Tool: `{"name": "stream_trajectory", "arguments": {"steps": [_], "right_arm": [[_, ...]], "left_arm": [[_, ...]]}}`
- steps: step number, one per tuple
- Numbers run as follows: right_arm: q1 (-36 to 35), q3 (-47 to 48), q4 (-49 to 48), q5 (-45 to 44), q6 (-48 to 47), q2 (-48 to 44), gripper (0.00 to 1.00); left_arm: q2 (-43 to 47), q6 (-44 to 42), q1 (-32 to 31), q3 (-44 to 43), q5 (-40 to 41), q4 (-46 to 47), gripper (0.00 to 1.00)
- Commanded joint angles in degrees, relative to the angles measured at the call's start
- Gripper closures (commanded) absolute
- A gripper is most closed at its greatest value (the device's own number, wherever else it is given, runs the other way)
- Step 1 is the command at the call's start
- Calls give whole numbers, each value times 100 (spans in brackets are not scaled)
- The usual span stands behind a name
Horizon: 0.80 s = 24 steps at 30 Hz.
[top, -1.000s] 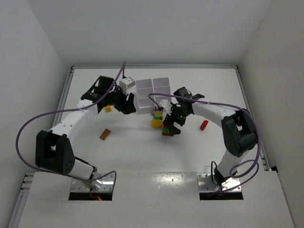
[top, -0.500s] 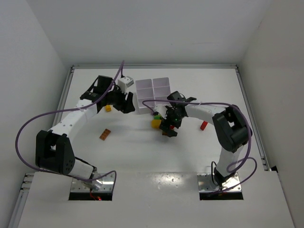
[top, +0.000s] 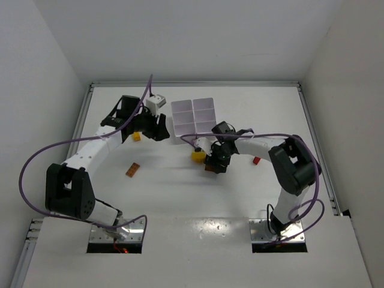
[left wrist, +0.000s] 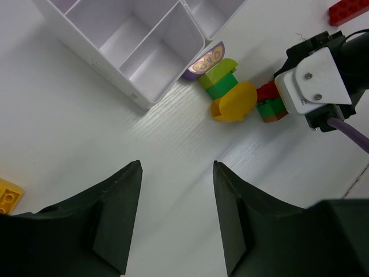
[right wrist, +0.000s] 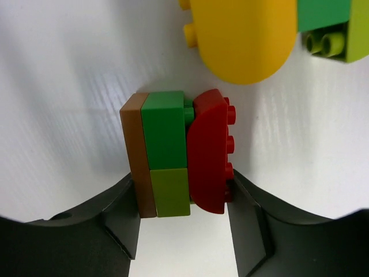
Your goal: Sort the legos into containers by color
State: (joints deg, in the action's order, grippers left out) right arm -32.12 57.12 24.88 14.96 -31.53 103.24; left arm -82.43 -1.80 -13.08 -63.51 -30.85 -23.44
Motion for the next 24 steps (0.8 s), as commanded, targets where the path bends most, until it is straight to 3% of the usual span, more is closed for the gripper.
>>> {"name": "stream_trajectory", "arguments": {"steps": [1, 3, 4, 9, 13, 20, 24], "right_arm": [[-58, -131, -71, 129, -81, -296, 73], [-58, -131, -71, 191, -82, -471, 92], [3, -131, -71, 278, -82, -550, 95], [57, -70, -71, 596, 32, -1349, 96], [-66, 71, -554, 482, 445, -1798, 96], [-347, 527, -1310, -45, 911, -1799, 97], [-461, 747, -1503, -239, 1113, -1746, 97]], "left_arm": [[-1, 294, 113, 136, -324, 305, 44], [-1, 469, 174, 189, -456, 454, 46], [-1, 540, 174, 242, -640, 455, 48], [52, 953, 289, 295, -1571, 682, 49], [-80, 1479, 236, 295, -2240, 884, 43], [-633, 1980, 113, -425, -3145, 1052, 41], [-757, 2316, -10, -584, -3208, 1289, 41]]}}
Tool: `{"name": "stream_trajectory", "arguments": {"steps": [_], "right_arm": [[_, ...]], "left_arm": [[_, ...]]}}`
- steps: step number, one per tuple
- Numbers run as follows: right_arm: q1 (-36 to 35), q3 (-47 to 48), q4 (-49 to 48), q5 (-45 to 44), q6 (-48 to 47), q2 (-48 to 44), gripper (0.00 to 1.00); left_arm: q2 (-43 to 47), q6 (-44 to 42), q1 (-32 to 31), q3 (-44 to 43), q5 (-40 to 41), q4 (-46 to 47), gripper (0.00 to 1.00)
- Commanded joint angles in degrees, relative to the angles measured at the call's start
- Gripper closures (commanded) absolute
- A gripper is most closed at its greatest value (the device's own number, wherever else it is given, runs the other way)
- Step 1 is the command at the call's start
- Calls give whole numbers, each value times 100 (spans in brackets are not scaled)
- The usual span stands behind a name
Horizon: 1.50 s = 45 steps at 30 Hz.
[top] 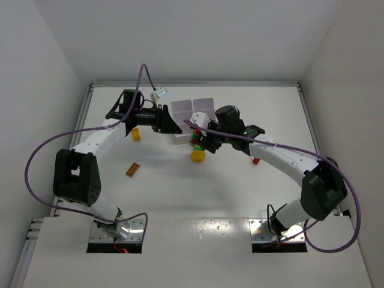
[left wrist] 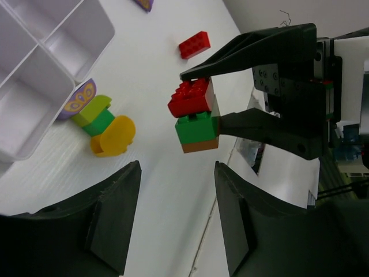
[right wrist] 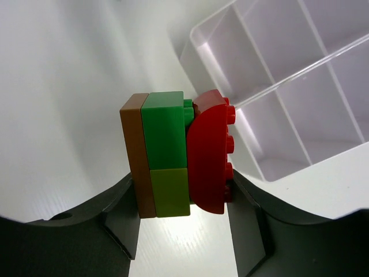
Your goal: Sort the legos into containers by color
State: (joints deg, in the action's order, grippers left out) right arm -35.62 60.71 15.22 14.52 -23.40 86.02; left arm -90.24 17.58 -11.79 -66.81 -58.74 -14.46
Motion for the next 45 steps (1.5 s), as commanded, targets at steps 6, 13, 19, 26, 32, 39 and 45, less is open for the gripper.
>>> {"name": "stream_trajectory", "arguments": {"steps": [6, 13, 19, 26, 32, 39, 45], "right_arm": [[-235, 600, -556, -354, 564, 38, 97], [-288, 600, -608, -354, 564, 38, 97], [-341, 653, -660, -354, 564, 38, 97], [-341, 706, -714, -415, 564, 91, 97], [-393, 811, -766, -415, 617, 143, 97], [-393, 864, -880, -363, 889, 143, 96], [-253, 978, -566, 234, 1232, 91, 34]], "left_arm": [[24, 483, -297, -307, 3, 505, 39], [-29, 536, -403, -307, 3, 611, 37], [-91, 588, -456, -359, -102, 664, 36], [-204, 640, -508, -412, -269, 830, 36], [-258, 641, -613, -412, -384, 883, 36], [-363, 755, -614, -412, -498, 1050, 69], [-425, 703, -544, -412, -560, 1050, 97]]}}
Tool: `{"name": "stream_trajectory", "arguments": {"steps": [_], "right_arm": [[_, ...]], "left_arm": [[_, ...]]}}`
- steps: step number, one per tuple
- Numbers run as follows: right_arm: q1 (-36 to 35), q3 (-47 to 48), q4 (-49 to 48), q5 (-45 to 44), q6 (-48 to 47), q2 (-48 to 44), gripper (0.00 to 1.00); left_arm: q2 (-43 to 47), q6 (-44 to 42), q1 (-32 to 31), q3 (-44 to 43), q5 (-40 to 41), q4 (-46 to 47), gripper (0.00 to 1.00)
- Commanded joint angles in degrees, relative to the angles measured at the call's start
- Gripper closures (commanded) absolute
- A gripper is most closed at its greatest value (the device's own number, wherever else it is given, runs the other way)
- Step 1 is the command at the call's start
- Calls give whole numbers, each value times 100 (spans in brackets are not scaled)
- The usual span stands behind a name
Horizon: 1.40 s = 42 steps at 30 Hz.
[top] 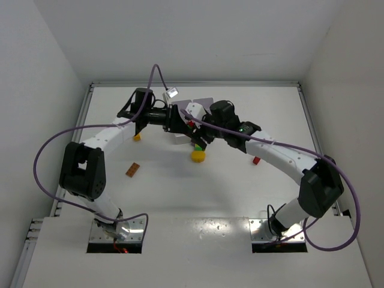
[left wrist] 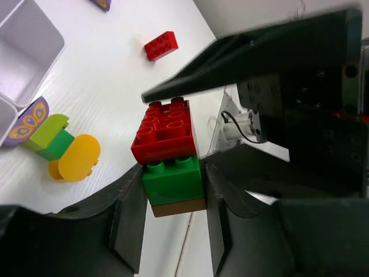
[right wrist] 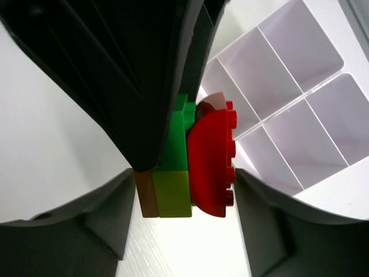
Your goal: Sort the legos into containers by color
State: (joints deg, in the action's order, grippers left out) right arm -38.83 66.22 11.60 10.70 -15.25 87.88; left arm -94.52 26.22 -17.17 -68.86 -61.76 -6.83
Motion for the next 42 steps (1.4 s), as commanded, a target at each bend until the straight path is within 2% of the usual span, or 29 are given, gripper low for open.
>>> {"name": "stream_trajectory", "arguments": {"steps": [1, 3, 6, 12, 15, 17, 18, 21, 23, 26, 29, 42], "right_arm": [[68, 488, -80, 670, 417, -147, 29], [200, 550, 306, 837, 417, -218, 20], [366, 655, 780, 1030, 645, -463, 13], [726, 709, 2107, 1758, 479, -815, 9], [1077, 761, 2610, 2398, 338, -764, 9], [1263, 700, 2611, 2760, 652, -702, 9], [1464, 613, 2611, 3249, 759, -606, 9], [1711, 419, 2111, 4164, 1549, -457, 9], [1922, 217, 1550, 4919, 2363, -333, 9], [2037, 164, 767, 5581, 3034, -17, 9], [2037, 294, 284, 5829, 3563, 264, 9], [1765, 735, 168, 6014, 3564, 854, 9]], "left_arm": [[73, -213, -6, -128, -258, 288, 99], [127, -292, 125, -49, -407, 288, 100], [180, -432, 196, 109, -522, 288, 100], [285, -863, 355, 294, -908, 139, 100], [233, -1574, 407, 233, -1206, -605, 100], [232, -1953, 407, 233, -1469, -688, 100], [232, -2006, 407, 233, -1732, -688, 100], [285, -2234, 206, 285, -1866, -740, 100], [363, -2463, 39, 356, -1866, -820, 100], [417, -2665, -23, 356, -1866, -925, 100], [417, -2718, -146, 233, -1928, -978, 100], [188, -2771, -305, -110, -2033, -1031, 100]]}}
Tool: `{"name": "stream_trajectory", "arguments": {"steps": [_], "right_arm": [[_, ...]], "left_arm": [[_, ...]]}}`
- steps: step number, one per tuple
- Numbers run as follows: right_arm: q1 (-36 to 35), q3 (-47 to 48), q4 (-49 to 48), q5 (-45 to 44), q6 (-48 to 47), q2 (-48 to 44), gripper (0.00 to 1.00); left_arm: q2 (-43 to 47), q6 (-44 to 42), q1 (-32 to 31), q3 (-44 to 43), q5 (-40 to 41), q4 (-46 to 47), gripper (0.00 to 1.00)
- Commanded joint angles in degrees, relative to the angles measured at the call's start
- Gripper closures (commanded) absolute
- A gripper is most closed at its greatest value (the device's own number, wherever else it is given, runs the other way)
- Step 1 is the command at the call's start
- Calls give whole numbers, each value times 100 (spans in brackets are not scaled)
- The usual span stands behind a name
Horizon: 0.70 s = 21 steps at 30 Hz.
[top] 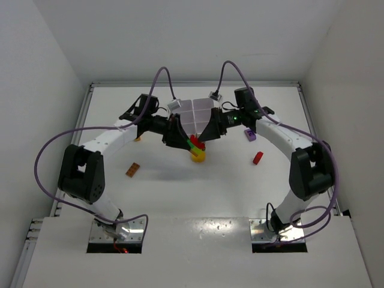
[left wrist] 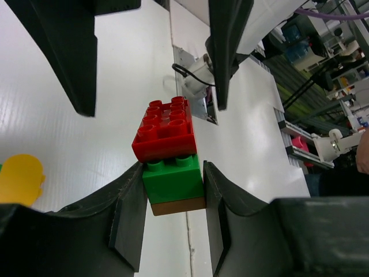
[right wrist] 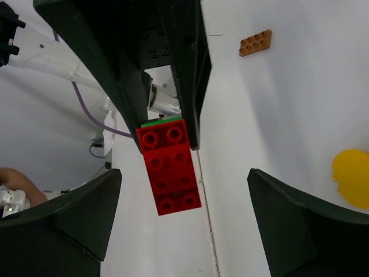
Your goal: Sort the legos into containers by color
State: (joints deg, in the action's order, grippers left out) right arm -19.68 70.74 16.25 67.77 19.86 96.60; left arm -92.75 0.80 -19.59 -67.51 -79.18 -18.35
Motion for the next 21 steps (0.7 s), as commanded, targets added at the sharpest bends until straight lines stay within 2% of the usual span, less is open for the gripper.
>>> {"name": "stream_trajectory", "arguments": {"steps": [1, 2, 4, 6, 7, 9, 13, 16, 21], "right_arm": [[-150, 282, -298, 359, 1, -18, 9], [-211, 282, -359, 360, 1, 34, 9], [-264, 282, -359, 360, 1, 35, 16], [-316, 282, -359, 413, 1, 35, 27], [-317, 282, -359, 413, 1, 35, 37], [-317, 230, -359, 465, 1, 35, 46], [-256, 124, -421, 465, 1, -18, 83], [-45, 11, -421, 334, 1, -132, 98], [744, -104, -308, 219, 1, -352, 100]], "left_arm": [[-58, -229, -62, -298, -291, 121, 100], [-111, -229, -114, -351, -291, 121, 100], [-164, -229, -115, -351, -291, 121, 100], [-164, -229, -115, -403, -291, 68, 100], [-164, -229, -115, -404, -291, 68, 100], [-164, -229, -115, -404, -291, 68, 100], [-217, -229, -115, -404, -291, 68, 100], [-217, -282, -115, -343, -239, 68, 100], [-94, -335, -62, -158, -134, 16, 100]]}}
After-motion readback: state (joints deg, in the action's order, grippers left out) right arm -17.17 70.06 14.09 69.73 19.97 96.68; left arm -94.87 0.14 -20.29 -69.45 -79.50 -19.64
